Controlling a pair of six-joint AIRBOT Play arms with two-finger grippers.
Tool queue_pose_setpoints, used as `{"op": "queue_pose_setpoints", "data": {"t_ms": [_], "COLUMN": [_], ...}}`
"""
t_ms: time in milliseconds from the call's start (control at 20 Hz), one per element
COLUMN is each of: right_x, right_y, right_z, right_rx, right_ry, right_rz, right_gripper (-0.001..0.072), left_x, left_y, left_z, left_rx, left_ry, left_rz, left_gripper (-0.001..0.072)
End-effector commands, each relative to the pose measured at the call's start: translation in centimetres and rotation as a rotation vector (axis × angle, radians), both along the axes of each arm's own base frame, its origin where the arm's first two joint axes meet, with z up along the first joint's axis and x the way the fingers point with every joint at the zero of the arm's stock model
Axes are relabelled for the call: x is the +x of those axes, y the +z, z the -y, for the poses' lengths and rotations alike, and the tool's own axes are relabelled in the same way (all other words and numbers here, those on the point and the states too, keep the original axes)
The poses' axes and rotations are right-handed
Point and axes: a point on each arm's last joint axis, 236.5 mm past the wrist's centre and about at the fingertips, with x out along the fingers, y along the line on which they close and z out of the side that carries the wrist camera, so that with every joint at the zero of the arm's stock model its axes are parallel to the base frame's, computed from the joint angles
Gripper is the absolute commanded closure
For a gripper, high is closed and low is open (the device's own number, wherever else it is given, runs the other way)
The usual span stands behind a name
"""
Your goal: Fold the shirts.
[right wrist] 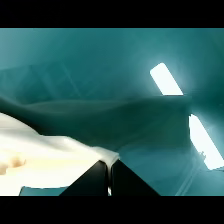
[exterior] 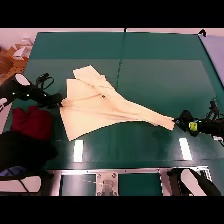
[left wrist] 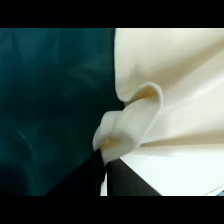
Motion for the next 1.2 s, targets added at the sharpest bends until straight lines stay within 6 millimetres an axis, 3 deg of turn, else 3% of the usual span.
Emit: {"op": "queue_pose_setpoints", "data": {"t_ms": [0, 50, 150, 300, 550, 650, 850, 1000, 1050, 1150], "right_x": [0.5, 0.7, 0.9, 1.2, 1.4, 1.9, 2.4, 2.4, 2.4, 2.4], "right_y": [-0.4, -0.6, -0.7, -0.9, -2.1, -2.0, -1.5, -1.5, -1.5, -1.4], "right_z": [-0.7, -1.0, -1.2, -0.8, -0.8, -1.3, -1.6, -1.6, -1.6, -1.6], "right_rx": [0.004, -0.001, -0.009, -0.023, -0.019, 0.004, 0.019, 0.019, 0.019, 0.019], "right_ry": [0.010, 0.020, 0.029, 0.021, 0.046, 0.057, 0.062, 0.063, 0.063, 0.063], "right_rz": [0.001, 0.003, 0.007, 0.013, 0.000, 0.023, 0.053, 0.053, 0.053, 0.055], "right_gripper": [0.0700, 0.0700, 0.0700, 0.0700, 0.0700, 0.0699, 0.0699, 0.0700, 0.0699, 0.0699], "left_x": [0.9, 0.4, -1.3, -5.6, -13.7, -15.5, -16.8, -17.7, -17.9, -18.0], "left_y": [1.7, 1.9, 2.5, 3.5, 0.8, -1.4, -5.0, -5.9, -5.9, -5.5], "left_z": [3.0, 3.4, 3.0, 1.8, 2.1, 3.5, 8.1, 10.0, 10.2, 10.4], "left_rx": [-0.158, -0.176, -0.198, -0.206, -0.148, -0.198, -0.268, -0.246, -0.250, -0.256], "left_ry": [0.035, 0.033, 0.035, 0.054, 0.151, 0.225, 0.258, 0.209, 0.203, 0.158], "left_rz": [0.021, -0.005, -0.091, -0.247, -0.319, -0.340, -0.295, -0.276, -0.282, -0.273], "left_gripper": [0.0186, 0.0152, 0.0154, 0.0155, 0.0157, 0.0174, 0.0175, 0.0176, 0.0229, 0.0654]}}
